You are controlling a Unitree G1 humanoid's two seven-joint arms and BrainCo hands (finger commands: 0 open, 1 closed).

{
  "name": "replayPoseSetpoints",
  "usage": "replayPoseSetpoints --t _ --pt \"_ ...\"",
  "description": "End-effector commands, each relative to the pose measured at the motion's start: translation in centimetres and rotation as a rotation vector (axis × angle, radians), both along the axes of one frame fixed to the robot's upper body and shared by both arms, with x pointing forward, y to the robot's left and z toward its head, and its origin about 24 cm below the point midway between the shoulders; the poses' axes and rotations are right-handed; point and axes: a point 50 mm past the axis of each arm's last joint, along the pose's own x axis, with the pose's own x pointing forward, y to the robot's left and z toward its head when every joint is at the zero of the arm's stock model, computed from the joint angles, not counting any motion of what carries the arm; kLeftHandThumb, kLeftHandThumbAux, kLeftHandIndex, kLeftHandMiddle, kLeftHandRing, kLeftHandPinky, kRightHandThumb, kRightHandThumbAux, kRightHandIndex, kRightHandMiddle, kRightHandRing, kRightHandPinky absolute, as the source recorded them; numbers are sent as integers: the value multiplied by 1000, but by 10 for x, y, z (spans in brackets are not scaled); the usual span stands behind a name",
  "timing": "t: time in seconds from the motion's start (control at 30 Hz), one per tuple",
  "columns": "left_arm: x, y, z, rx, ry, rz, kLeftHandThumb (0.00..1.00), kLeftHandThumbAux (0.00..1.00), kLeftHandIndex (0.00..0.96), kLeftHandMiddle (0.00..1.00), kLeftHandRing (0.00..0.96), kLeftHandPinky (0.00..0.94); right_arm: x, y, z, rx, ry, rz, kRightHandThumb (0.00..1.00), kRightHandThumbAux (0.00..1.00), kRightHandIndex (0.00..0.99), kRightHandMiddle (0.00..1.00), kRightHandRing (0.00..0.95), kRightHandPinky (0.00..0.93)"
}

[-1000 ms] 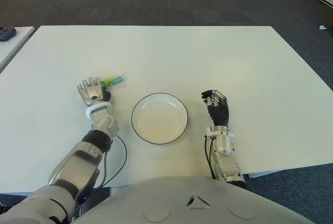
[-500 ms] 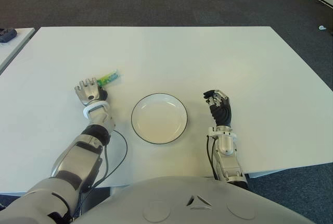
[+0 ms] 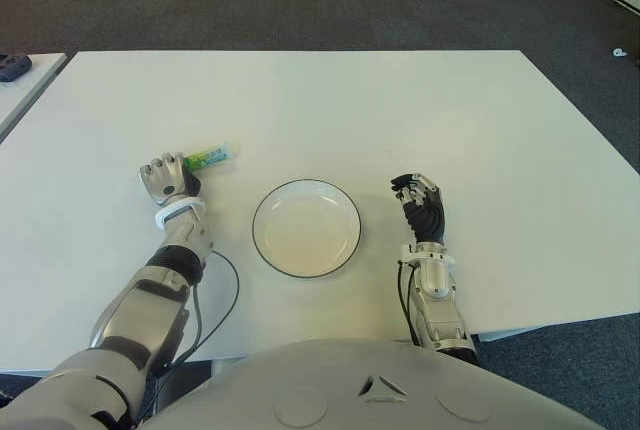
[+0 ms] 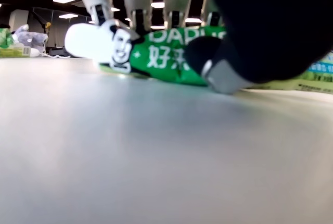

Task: Put the toothpaste on the table into the plate.

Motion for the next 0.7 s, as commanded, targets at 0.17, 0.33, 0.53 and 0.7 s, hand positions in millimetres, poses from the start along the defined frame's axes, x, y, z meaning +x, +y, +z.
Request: replayPoseSetpoints --t 0.17,0.33,0.53,0.7 --pt "-42 -5 -35 -78 180 24 710 704 439 748 741 753 0 -1 -3 5 23 -14 703 731 426 456 433 428" --pt "-42 -5 -34 -76 169 5 709 705 440 758 752 770 0 -1 -3 5 23 -12 703 732 426 457 435 428" --pt "-41 -4 -31 -58 164 -17 708 706 440 763 758 773 0 0 -2 6 17 -9 704 732 427 461 441 432" --pt "-41 -4 -31 -53 164 -20 707 706 440 764 762 759 1 0 -2 5 15 -10 703 731 427 462 442 436"
